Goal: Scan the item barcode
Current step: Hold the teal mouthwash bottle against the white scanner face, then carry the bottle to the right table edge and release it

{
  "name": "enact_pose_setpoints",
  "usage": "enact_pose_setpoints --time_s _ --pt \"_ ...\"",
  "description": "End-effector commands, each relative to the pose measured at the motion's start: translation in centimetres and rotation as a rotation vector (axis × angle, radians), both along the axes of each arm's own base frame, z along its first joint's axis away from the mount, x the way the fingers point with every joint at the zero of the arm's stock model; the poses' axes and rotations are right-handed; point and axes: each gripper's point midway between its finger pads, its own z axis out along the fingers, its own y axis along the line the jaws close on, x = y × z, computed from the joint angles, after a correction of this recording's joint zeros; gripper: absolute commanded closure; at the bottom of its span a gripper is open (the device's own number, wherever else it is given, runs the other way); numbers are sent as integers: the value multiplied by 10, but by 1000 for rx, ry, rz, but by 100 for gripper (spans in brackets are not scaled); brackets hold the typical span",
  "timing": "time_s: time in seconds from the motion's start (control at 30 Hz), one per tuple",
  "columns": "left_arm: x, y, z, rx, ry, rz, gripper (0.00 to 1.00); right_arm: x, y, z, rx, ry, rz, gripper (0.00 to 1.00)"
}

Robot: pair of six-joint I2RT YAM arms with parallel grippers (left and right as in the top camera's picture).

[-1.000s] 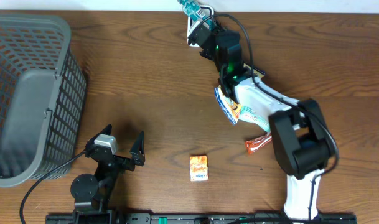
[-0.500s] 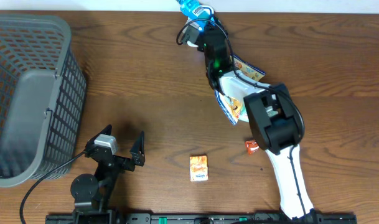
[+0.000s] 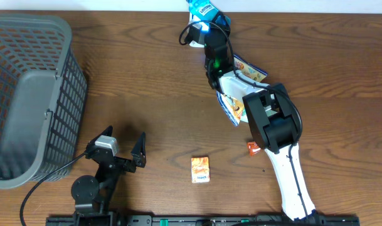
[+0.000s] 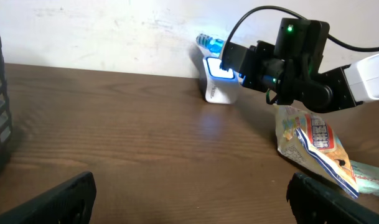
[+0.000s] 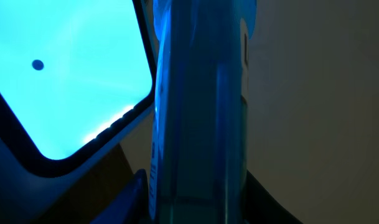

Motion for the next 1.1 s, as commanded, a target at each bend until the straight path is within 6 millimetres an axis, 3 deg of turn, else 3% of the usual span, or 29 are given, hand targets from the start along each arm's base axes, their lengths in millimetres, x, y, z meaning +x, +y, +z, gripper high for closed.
enact_pose_setpoints --time_s 0.0,0.23,0.4,0.5,0.67,0.9,1.07 --pt "-1 -2 -17 -5 42 -15 2 2 -7 46 5 -102 -67 99" --pt "-1 -2 -17 -5 42 -15 2 -10 -50 96 69 -70 -228 99" --pt "-1 -2 -17 -5 42 -15 2 -27 -115 129 224 -1 -367 99" --pt "-1 -2 -17 -5 42 -15 2 -41 -166 133 316 41 -476 99" --pt "-1 -2 -17 -5 42 -15 2 -60 -254 115 429 86 -677 99" --pt "-1 -2 -17 -5 42 -15 2 -102 -384 60 562 156 -966 99" --pt "0 -2 -17 -5 42 -15 2 -139 -458 25 635 192 -1085 99"
